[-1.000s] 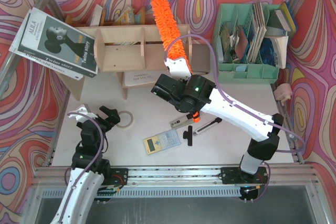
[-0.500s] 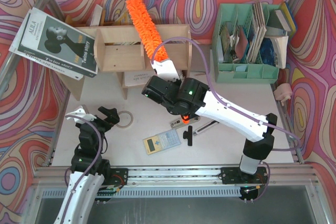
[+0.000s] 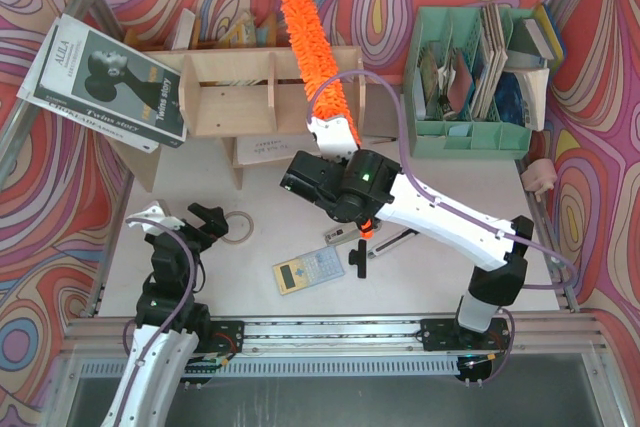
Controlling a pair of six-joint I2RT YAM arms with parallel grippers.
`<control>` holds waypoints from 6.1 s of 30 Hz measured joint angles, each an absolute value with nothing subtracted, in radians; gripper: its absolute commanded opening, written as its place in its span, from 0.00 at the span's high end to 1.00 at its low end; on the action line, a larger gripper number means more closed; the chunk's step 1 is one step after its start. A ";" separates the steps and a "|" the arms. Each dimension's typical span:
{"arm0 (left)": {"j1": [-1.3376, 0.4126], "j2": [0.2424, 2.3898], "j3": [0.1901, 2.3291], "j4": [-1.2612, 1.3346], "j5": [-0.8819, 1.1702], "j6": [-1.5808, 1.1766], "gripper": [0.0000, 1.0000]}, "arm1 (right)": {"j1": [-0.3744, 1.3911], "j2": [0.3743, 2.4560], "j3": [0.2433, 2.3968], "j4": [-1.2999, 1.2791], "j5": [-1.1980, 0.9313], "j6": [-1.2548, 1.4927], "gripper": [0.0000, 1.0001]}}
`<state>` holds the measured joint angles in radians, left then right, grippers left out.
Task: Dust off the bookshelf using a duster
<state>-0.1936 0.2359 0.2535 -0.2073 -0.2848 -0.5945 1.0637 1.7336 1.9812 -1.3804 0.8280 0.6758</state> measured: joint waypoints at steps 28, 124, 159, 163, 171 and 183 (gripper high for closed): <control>-0.194 0.251 0.246 -0.207 -0.287 -0.595 0.02 | 1.084 1.730 1.958 -1.356 0.859 0.676 1.00; -0.194 0.237 0.245 -0.193 -0.312 -0.595 0.01 | 1.389 1.838 1.790 -1.044 0.616 0.854 1.00; -0.194 0.256 0.245 -0.192 -0.315 -0.595 0.01 | 1.396 1.856 1.869 -1.085 0.636 0.997 1.00; -0.194 0.256 0.245 -0.192 -0.315 -0.595 0.01 | 1.394 1.904 1.890 -0.997 0.567 0.905 1.00; -0.194 0.255 0.245 -0.192 -0.315 -0.595 0.02 | 1.397 1.956 1.928 -0.966 0.562 0.900 1.00; -0.194 0.253 0.245 -0.192 -0.315 -0.595 0.01 | 1.406 1.827 1.837 -1.153 0.668 1.211 1.00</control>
